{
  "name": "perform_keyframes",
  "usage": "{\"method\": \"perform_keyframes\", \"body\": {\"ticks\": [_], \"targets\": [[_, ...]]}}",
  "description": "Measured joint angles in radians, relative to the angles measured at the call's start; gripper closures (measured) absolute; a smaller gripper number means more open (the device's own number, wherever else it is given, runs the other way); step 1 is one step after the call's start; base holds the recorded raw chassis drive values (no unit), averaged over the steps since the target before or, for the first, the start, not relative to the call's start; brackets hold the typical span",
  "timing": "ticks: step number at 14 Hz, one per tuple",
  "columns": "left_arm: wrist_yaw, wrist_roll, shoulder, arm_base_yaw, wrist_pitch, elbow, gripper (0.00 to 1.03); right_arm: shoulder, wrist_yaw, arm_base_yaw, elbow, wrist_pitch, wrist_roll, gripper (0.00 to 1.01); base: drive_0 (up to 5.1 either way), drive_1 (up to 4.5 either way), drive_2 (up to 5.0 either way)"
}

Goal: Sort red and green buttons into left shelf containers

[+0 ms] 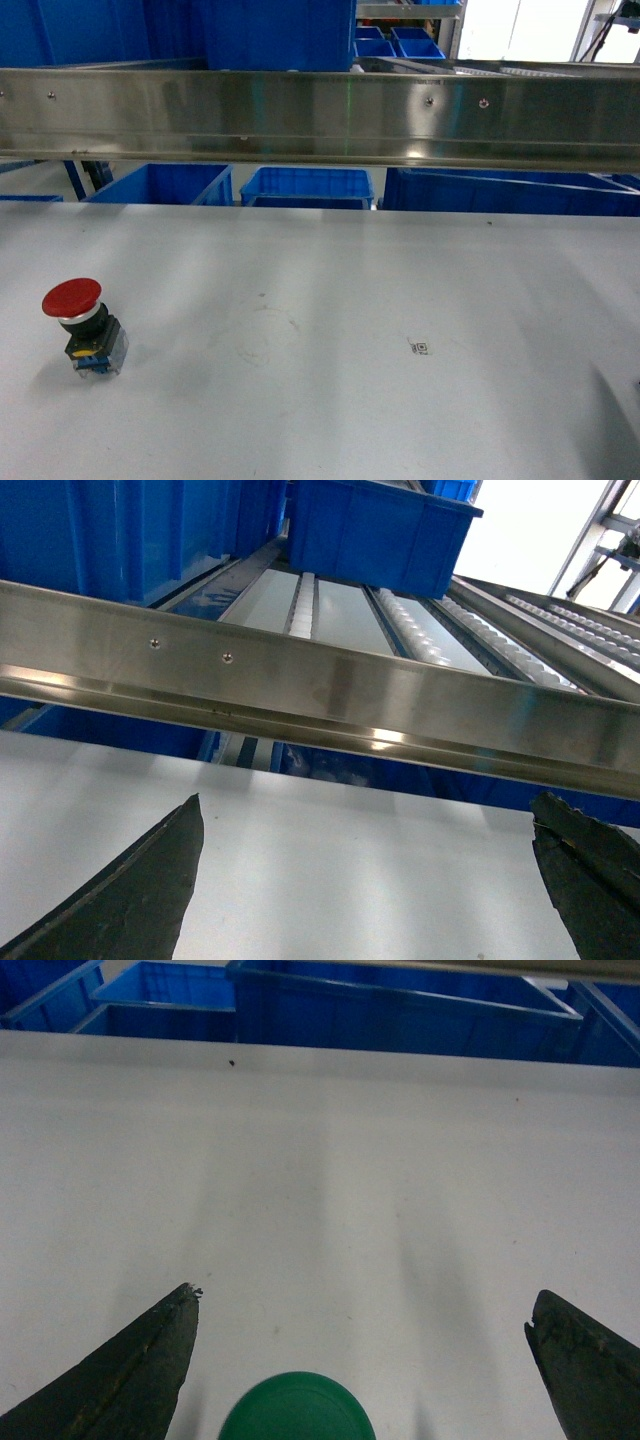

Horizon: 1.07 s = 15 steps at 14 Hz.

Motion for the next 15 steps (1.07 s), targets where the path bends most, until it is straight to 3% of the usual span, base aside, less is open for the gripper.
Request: {"method": "perform_keyframes", "body": {"ticks": [3, 6, 7, 9, 11, 15], "targets": [[0.000, 0.000, 0.000, 0.000, 0.001, 0.000, 0.05, 0.054, -0.008, -0.014, 0.000, 0.023, 0.012, 0.03, 0.0, 0.00, 0.0], [0.000, 0.000, 0.000, 0.000, 0.001, 0.000, 0.05, 0.130, -0.067, -0.011, -0.007, 0.081, 0.033, 0.03, 0.0, 0.00, 0.0], [0.000, 0.000, 0.000, 0.000, 0.001, 0.000, 0.05, 0.166, -0.086, -0.012, -0.007, 0.118, 0.059, 0.03, 0.0, 0.00, 0.0], [0.000, 0.000, 0.000, 0.000, 0.001, 0.000, 0.05, 0.220, -0.131, -0.040, 0.000, 0.149, 0.145, 0.03, 0.0, 0.00, 0.0], [0.000, 0.000, 0.000, 0.000, 0.001, 0.000, 0.05, 0.208, -0.134, -0.043, 0.014, 0.135, 0.165, 0.04, 0.0, 0.00, 0.0], [0.000, 0.000, 0.000, 0.000, 0.000, 0.000, 0.05, 0.183, -0.126, 0.011, 0.006, 0.132, 0.172, 0.58, 0.0, 0.00, 0.0]]}}
